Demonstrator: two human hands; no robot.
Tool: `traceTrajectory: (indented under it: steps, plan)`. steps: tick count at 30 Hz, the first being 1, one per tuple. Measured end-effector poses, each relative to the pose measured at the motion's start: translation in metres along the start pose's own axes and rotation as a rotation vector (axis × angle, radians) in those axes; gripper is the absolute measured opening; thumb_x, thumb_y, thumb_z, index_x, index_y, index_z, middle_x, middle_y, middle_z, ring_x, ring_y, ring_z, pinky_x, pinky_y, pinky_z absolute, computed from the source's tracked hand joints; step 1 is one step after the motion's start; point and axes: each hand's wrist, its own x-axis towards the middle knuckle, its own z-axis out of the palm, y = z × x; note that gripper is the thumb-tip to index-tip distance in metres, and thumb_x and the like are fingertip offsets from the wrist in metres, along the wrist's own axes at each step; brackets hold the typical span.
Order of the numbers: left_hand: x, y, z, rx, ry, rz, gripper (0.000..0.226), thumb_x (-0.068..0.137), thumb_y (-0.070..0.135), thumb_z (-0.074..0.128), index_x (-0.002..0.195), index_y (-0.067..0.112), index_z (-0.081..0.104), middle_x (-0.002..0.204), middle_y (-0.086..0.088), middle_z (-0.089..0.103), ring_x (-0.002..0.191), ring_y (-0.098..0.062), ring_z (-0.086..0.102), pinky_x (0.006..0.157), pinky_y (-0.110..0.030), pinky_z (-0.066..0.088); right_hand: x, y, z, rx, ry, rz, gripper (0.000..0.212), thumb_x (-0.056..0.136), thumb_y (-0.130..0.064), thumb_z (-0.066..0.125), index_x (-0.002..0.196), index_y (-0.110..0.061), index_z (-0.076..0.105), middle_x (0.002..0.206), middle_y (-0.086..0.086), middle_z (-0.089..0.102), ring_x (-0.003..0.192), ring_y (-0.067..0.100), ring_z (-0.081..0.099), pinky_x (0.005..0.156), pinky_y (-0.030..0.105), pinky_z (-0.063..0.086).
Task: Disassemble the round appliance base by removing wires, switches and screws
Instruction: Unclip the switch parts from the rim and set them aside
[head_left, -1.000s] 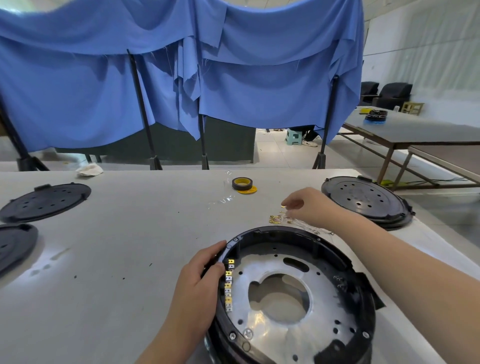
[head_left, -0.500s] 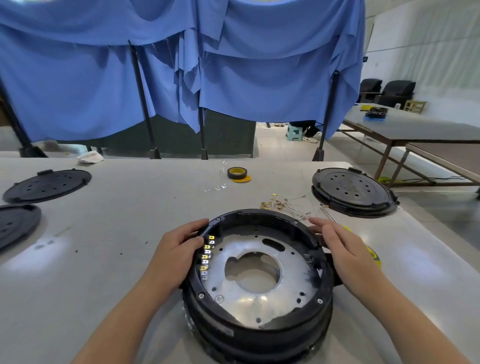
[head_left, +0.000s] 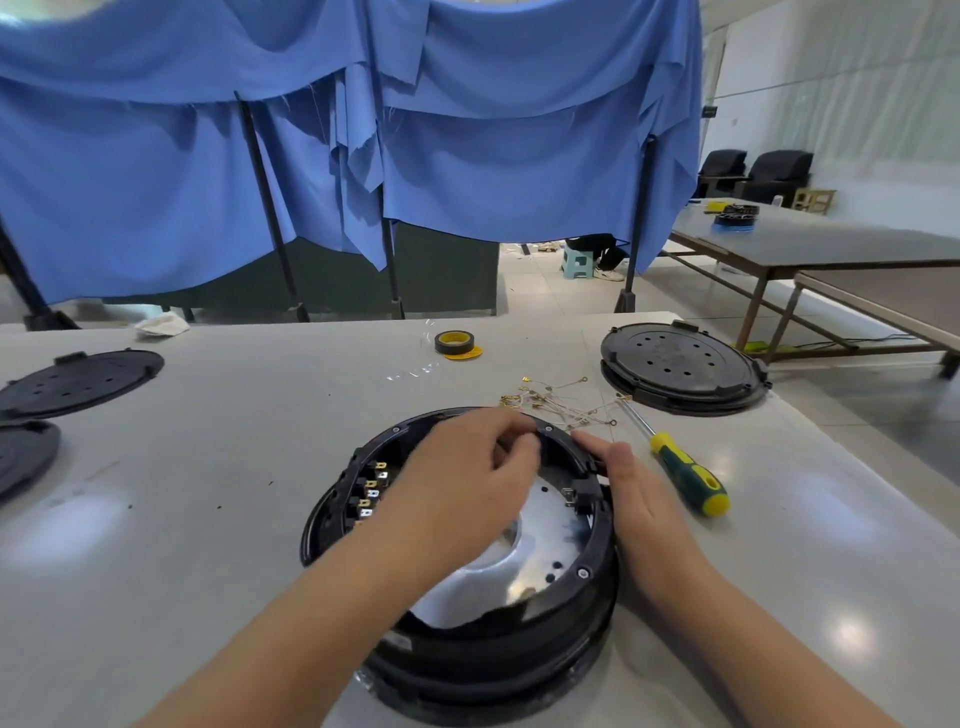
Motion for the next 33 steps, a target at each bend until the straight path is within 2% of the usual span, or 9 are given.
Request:
traceTrajectory:
  steps: [3, 5, 8, 12, 16, 21, 24, 27, 33]
  plan:
    - [0.027, 0.011, 0.025, -0.152, -0.191, -0.292, 0.031, 0.092, 0.036, 0.049, 0.087, 0.01, 0.065, 0.083, -0.008, 0.069, 0.07, -0.02, 0.066, 0.062, -0.032, 0.057, 0.0, -0.004, 0.0, -0.021, -0.024, -0.024, 0.059, 0.09, -0.064, 0.023, 0.121, -0.03, 0.06, 0.117, -0.004, 0.067, 0.113, 0.012, 0.06, 0.1, 0.045, 0.044]
    - [0.04, 0.014, 0.033, -0.344, -0.356, -0.542, 0.033, 0.091, 0.038, 0.053, 0.082, 0.007, 0.059, 0.079, -0.013, 0.064, 0.057, -0.022, 0.065, 0.05, -0.028, 0.055, 0.001, -0.004, -0.001, -0.053, -0.035, -0.046, 0.057, 0.093, -0.056, 0.02, 0.12, -0.027, 0.061, 0.112, -0.002, 0.068, 0.109, 0.013, 0.062, 0.097, 0.044, 0.046]
    - [0.049, 0.009, 0.041, -0.445, -0.486, -0.684, 0.043, 0.089, 0.046, 0.055, 0.084, 0.003, 0.056, 0.069, -0.014, 0.063, 0.056, -0.025, 0.065, 0.051, -0.029, 0.057, 0.002, -0.002, -0.001, -0.044, -0.024, -0.049, 0.058, 0.092, -0.057, 0.019, 0.118, -0.026, 0.062, 0.109, -0.002, 0.069, 0.107, 0.014, 0.062, 0.096, 0.044, 0.046]
    - [0.051, 0.0, 0.049, -0.514, -0.576, -0.728, 0.049, 0.095, 0.051, 0.041, 0.078, 0.005, 0.051, 0.061, -0.013, 0.061, 0.042, -0.018, 0.062, 0.043, -0.022, 0.054, 0.002, -0.001, 0.0, -0.037, 0.016, -0.057, 0.061, 0.086, -0.065, 0.021, 0.118, -0.032, 0.061, 0.115, -0.008, 0.066, 0.112, 0.005, 0.059, 0.1, 0.034, 0.044]
    - [0.049, -0.005, 0.054, -0.518, -0.608, -0.701, 0.054, 0.096, 0.053, 0.037, 0.077, 0.006, 0.052, 0.045, -0.007, 0.061, 0.036, -0.014, 0.06, 0.039, -0.019, 0.05, 0.002, -0.002, 0.0, -0.056, 0.02, -0.058, 0.052, 0.083, -0.07, 0.021, 0.109, -0.047, 0.059, 0.113, -0.019, 0.065, 0.11, -0.005, 0.057, 0.092, 0.015, 0.041]
    - [0.049, -0.006, 0.059, -0.465, -0.621, -0.677, 0.058, 0.097, 0.055, 0.029, 0.078, 0.007, 0.054, 0.042, -0.005, 0.059, 0.033, -0.012, 0.057, 0.036, -0.014, 0.044, 0.001, -0.005, -0.001, -0.046, 0.019, -0.043, 0.05, 0.088, -0.062, 0.022, 0.115, -0.041, 0.059, 0.115, -0.014, 0.065, 0.112, -0.001, 0.057, 0.096, 0.023, 0.042]
    - [0.049, -0.006, 0.06, -0.456, -0.634, -0.673, 0.059, 0.098, 0.055, 0.027, 0.076, 0.007, 0.054, 0.041, -0.003, 0.058, 0.032, -0.011, 0.055, 0.035, -0.013, 0.042, 0.0, -0.007, 0.0, -0.046, 0.022, -0.034, 0.046, 0.09, -0.056, 0.021, 0.114, -0.042, 0.058, 0.113, -0.016, 0.065, 0.109, -0.004, 0.057, 0.093, 0.02, 0.042]
    - [0.049, -0.007, 0.06, -0.459, -0.633, -0.672, 0.06, 0.098, 0.054, 0.026, 0.072, 0.007, 0.053, 0.038, -0.001, 0.054, 0.029, -0.009, 0.051, 0.032, -0.012, 0.038, -0.001, -0.007, 0.0, -0.051, 0.028, -0.033, 0.051, 0.089, -0.058, 0.02, 0.116, -0.039, 0.059, 0.113, -0.018, 0.064, 0.109, -0.006, 0.057, 0.095, 0.02, 0.042]
    - [0.05, -0.008, 0.062, -0.443, -0.64, -0.695, 0.061, 0.097, 0.057, 0.026, 0.063, 0.012, 0.051, 0.035, 0.003, 0.048, 0.026, -0.007, 0.043, 0.033, -0.01, 0.031, -0.001, -0.006, 0.001, -0.038, 0.025, -0.031, 0.055, 0.085, -0.064, 0.022, 0.117, -0.039, 0.06, 0.115, -0.011, 0.066, 0.111, 0.002, 0.058, 0.102, 0.034, 0.043]
